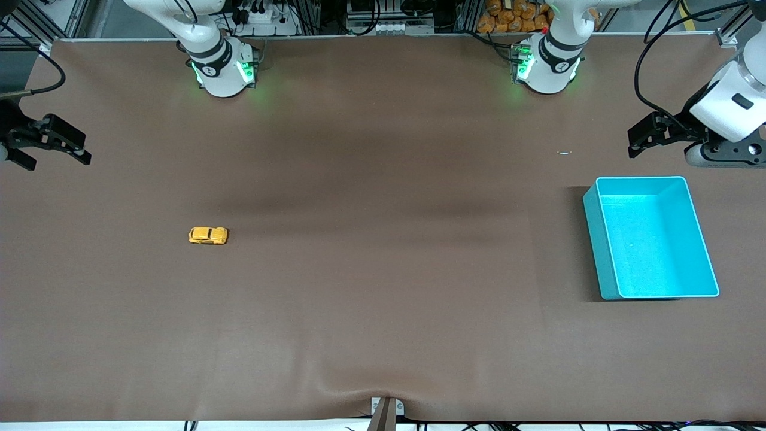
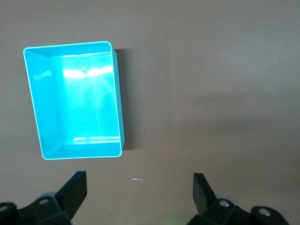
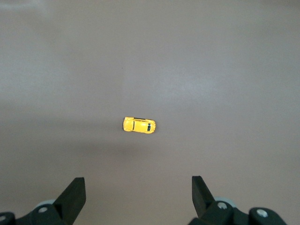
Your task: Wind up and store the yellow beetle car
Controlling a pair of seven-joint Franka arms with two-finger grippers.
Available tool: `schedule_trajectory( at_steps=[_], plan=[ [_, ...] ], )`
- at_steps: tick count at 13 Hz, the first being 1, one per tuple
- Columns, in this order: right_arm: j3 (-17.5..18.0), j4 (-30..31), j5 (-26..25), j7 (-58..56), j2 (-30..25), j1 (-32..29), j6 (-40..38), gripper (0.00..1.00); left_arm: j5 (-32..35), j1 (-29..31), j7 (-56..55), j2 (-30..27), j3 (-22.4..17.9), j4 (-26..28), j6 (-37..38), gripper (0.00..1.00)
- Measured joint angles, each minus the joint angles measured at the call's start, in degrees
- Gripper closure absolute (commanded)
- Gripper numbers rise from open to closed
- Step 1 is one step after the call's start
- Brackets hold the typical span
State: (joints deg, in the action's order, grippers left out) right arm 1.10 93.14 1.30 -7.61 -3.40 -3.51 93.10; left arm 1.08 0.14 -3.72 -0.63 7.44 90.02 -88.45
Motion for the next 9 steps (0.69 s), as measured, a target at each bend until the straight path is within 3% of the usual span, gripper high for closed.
schedule_trajectory(
  at_steps=[9],
  plan=[
    [-0.10,-0.15,0.00,0.32,0.00,-0.24,-1.99,0.00,0.00,-0.10,0.13,0.00,0.14,-0.14,-0.23,0.00]
  ],
)
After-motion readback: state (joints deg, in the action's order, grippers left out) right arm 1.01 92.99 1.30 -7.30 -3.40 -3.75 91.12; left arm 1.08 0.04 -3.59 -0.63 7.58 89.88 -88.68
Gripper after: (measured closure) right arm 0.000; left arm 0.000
